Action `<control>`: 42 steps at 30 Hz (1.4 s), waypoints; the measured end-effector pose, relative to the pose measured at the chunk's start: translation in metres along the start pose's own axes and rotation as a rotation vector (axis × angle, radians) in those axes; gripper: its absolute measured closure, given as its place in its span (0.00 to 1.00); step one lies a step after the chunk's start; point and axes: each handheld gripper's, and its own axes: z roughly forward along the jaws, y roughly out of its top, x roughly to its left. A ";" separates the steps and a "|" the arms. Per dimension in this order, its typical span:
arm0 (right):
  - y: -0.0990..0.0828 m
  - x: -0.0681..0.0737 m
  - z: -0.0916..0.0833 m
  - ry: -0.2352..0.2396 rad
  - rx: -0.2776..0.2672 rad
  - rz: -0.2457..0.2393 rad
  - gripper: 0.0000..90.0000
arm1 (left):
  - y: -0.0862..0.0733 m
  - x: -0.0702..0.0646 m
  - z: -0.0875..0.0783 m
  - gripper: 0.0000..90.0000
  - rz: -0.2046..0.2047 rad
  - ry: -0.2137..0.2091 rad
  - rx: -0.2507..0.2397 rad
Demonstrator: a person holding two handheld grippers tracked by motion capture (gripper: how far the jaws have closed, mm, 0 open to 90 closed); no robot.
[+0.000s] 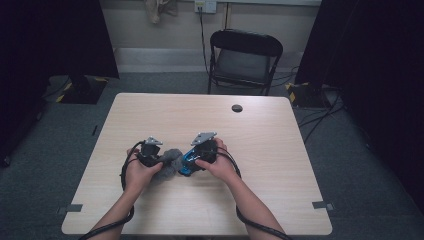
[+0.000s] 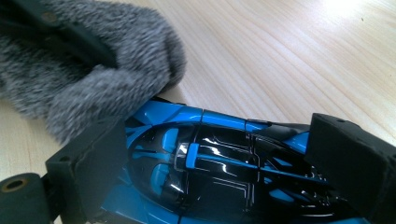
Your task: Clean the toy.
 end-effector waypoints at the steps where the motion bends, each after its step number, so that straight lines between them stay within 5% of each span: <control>1: 0.000 0.000 0.000 0.000 -0.001 0.000 0.06 | 0.001 0.001 0.000 0.81 -0.006 0.011 -0.002; 11: -0.001 0.000 0.000 0.001 -0.006 0.001 0.06 | 0.005 0.015 -0.007 0.81 -0.063 0.077 -0.041; 21: -0.001 0.001 0.000 0.001 -0.007 0.000 0.06 | -0.003 0.000 -0.005 0.81 0.006 0.018 0.015; 29: 0.000 0.001 0.000 0.000 -0.005 0.001 0.06 | -0.009 -0.008 -0.010 0.81 0.039 -0.081 0.034; 42: 0.000 0.002 0.000 -0.003 -0.001 0.005 0.06 | -0.014 -0.023 -0.014 0.82 0.086 -0.128 0.064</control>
